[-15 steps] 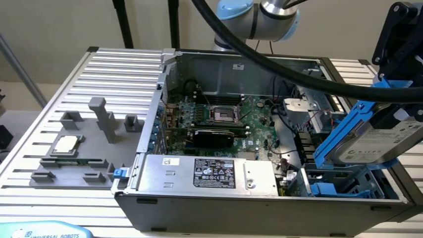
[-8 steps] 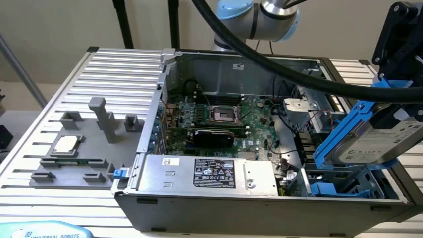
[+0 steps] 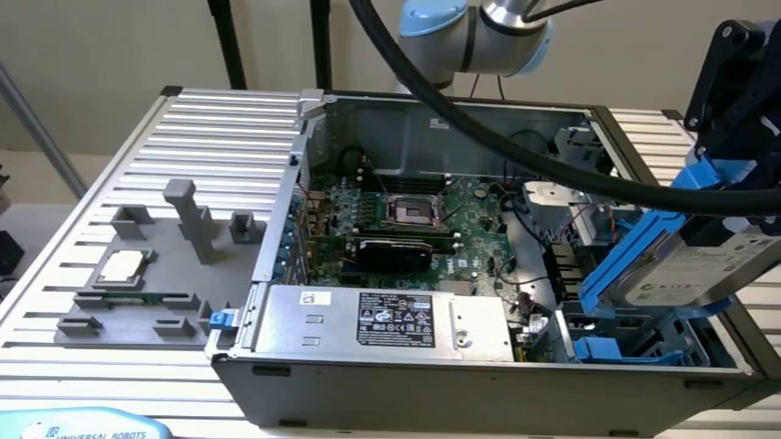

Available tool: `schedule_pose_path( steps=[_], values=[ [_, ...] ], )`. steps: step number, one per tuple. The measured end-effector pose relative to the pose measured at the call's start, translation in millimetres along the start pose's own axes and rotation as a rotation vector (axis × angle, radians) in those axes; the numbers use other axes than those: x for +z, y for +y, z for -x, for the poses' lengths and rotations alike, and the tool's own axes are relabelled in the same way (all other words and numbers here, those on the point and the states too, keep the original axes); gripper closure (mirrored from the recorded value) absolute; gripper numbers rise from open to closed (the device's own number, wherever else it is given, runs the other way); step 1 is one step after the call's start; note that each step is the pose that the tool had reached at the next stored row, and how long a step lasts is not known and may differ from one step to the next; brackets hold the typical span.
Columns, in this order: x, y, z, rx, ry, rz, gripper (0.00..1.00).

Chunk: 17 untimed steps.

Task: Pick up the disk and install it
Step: 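Insert the disk into the insertion slot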

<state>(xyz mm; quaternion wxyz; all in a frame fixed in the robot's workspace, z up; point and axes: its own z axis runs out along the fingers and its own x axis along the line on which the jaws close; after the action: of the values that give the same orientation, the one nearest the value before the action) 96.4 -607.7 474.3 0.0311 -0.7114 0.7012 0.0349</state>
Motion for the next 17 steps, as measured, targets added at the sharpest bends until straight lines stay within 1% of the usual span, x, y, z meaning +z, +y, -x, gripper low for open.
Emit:
schedule_pose_path(
  steps=[3, 11, 14, 17],
  values=[
    [5.4, -3.8, -0.5, 0.0, 0.0, 0.0011, 0.67],
    [19.9, -4.7, -1.9, 0.0, -0.0001, 0.0029, 0.67],
    [25.2, -5.7, -2.4, 0.0, -0.0001, 0.0053, 0.67],
    [28.8, -7.2, -2.5, 0.001, -0.0002, 0.0102, 0.67]
  ],
)
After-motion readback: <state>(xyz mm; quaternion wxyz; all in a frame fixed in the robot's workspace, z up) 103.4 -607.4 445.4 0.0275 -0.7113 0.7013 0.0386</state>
